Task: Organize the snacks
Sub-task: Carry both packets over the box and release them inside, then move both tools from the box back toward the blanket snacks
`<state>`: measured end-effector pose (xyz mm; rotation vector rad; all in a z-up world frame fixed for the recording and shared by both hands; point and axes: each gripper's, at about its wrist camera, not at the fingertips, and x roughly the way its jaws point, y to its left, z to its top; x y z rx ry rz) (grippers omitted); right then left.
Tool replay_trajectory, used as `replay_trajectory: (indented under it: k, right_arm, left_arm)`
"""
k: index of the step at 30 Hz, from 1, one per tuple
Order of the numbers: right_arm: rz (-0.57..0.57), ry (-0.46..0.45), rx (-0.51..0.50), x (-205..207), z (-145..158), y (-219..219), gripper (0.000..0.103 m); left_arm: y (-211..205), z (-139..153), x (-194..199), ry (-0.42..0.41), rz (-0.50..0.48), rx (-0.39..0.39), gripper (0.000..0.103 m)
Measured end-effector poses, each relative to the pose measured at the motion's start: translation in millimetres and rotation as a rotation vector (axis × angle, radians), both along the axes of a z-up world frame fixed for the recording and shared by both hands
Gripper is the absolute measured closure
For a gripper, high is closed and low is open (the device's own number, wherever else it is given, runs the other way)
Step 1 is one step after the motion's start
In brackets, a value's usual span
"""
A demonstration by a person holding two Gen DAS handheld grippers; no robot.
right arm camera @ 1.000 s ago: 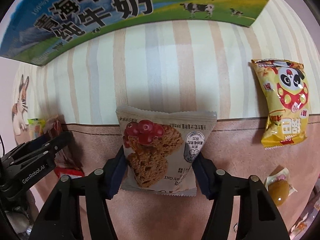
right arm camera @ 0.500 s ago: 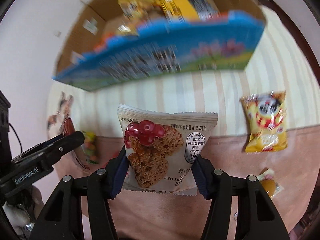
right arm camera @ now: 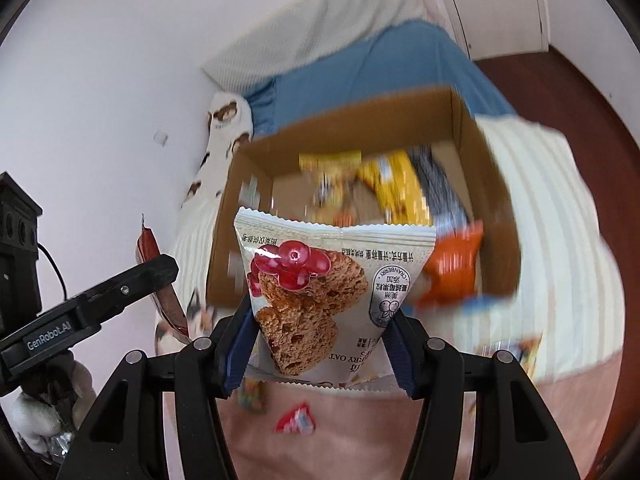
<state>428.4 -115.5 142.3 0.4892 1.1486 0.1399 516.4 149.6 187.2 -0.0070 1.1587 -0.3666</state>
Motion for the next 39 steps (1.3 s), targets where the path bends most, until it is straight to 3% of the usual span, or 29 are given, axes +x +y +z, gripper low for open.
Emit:
replay_trajectory:
  k: [6, 15, 18, 19, 20, 21, 28, 39]
  right_arm:
    - [0.017, 0.003, -0.045, 77.1, -16.7, 3.7, 0.042]
    - [0.053, 0.086, -0.083, 149.7, -79.8, 23.1, 0.042]
    - [0.055, 0.144, -0.067, 166.5, -104.9, 24.0, 0.035]
    - [0.054, 0.170, -0.067, 171.5, -113.7, 23.4, 0.023]
    - [0.051, 0.186, -0.066, 174.7, -119.6, 22.3, 0.012]
    - [0.047, 0.198, -0.073, 176.9, -123.9, 21.1, 0.009]
    - [0.038, 0.233, -0.155, 177.2, -137.7, 14.6, 0.007]
    - [0.022, 0.171, -0.304, 141.4, -102.1, 3.7, 0.006]
  left_arm:
    - [-6.6, -29.5, 90.6, 0.054, 0.019, 0.081, 0.050]
    - [-10.9, -99.5, 163.7, 0.162, 0.024, 0.206, 0.049]
    - [-11.1, -116.9, 170.5, 0.180, 0.031, 0.224, 0.042]
    - [-10.9, -121.0, 172.4, 0.173, 0.035, 0.237, 0.037]
    - [-10.7, -124.7, 173.3, 0.167, 0.037, 0.252, 0.018]
    - [-10.8, -126.8, 172.6, 0.170, 0.029, 0.242, 0.010]
    - [-15.8, -127.7, 157.9, 0.159, 0.031, 0.238, 0.009]
    - [-8.2, -101.7, 106.8, 0.057, 0.084, 0.211, 0.009]
